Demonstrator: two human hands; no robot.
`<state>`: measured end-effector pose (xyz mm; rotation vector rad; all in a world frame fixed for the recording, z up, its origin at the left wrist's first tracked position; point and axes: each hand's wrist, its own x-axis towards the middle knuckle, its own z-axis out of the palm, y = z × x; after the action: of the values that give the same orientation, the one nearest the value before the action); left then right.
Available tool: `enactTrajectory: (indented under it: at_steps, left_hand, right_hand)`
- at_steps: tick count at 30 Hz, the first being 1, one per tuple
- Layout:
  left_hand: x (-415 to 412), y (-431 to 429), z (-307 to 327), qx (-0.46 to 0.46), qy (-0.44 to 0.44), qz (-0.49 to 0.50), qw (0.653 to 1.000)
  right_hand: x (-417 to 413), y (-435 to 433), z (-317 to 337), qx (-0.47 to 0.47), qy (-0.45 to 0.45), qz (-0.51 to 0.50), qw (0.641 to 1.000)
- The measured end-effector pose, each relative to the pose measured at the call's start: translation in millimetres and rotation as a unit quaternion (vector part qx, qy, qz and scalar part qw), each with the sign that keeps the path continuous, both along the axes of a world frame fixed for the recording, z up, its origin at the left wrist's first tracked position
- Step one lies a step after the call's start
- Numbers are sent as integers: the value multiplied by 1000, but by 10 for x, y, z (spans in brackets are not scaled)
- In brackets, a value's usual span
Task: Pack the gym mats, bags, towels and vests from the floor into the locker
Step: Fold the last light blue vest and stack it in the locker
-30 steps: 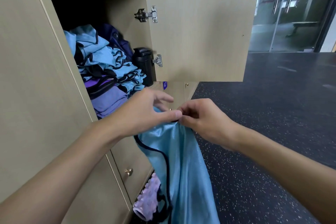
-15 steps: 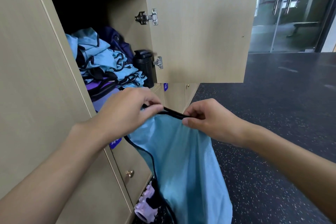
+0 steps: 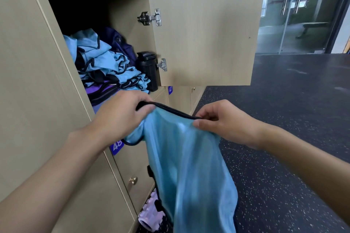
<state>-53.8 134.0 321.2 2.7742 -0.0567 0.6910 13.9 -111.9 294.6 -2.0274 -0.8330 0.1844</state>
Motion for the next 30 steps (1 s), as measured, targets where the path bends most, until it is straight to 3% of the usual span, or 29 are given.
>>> enactTrajectory:
  at_steps: [2, 7, 10, 14, 21, 24, 27, 30]
  left_hand:
    - [3, -19, -29, -20, -2, -20, 1000]
    - [21, -398, -174, -104, 84, -177, 975]
    - [36, -433, -200, -121, 123, -209, 963]
    - [31, -403, -192, -128, 137, -190, 964]
    - [21, -132, -89, 29, 45, -36, 998]
    - [-16, -233, -122, -49, 59, -99, 992]
    - [-22, -445, -167, -160, 141, -204, 955]
    - [-16, -491, -186, -156, 165, -228, 947]
  right_hand:
    - [4, -5, 4, 1, -6, 0, 1000]
    - [-58, 92, -7, -15, -41, 38, 998]
    - [-73, 80, -2, -20, -48, 46, 998]
    - [-91, 23, 25, -28, -27, 54, 998]
    - [-63, -105, 75, -60, 23, 57, 996]
    - [-77, -73, 113, -50, -4, 55, 997]
    - [-104, -27, 115, -54, -17, 70, 996]
    - [-107, -34, 119, -43, -9, 77, 996]
